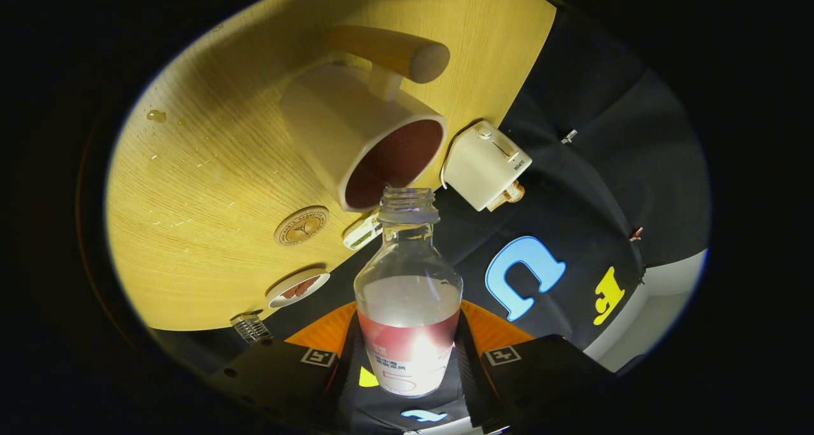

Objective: Take the bottle from table, then pour the juice into the cup, finally place the bottle on the coaster

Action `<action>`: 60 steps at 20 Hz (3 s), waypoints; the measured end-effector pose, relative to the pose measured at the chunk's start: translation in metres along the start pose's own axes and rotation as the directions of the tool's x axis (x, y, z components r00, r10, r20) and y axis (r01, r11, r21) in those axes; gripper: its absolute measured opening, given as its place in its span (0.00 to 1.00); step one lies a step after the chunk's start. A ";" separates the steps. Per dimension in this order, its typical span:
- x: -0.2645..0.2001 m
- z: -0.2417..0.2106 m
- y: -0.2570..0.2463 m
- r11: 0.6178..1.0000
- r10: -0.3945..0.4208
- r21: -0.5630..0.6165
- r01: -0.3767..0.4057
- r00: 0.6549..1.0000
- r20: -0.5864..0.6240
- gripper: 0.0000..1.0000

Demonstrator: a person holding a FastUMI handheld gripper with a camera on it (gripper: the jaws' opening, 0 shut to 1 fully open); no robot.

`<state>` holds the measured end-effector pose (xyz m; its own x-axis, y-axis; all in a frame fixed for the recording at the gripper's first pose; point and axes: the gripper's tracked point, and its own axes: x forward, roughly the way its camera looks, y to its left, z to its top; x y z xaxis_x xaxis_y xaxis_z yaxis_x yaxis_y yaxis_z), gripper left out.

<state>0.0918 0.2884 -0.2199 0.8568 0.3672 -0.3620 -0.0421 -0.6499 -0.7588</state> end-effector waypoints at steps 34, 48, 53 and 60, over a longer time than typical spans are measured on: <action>-0.014 0.031 0.009 -0.271 -0.177 0.943 -0.195 0.973 0.150 0.70; 0.058 -0.068 0.009 -0.658 -0.299 0.729 -0.191 0.954 -0.020 0.72; 0.099 -0.065 0.033 -0.705 -0.264 0.688 -0.171 0.964 -0.030 0.72; 0.128 -0.052 0.056 -0.730 -0.227 0.665 -0.162 0.974 -0.012 0.73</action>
<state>0.2262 0.2639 -0.2807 0.8502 0.4970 -0.1740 -0.4493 0.8570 0.2524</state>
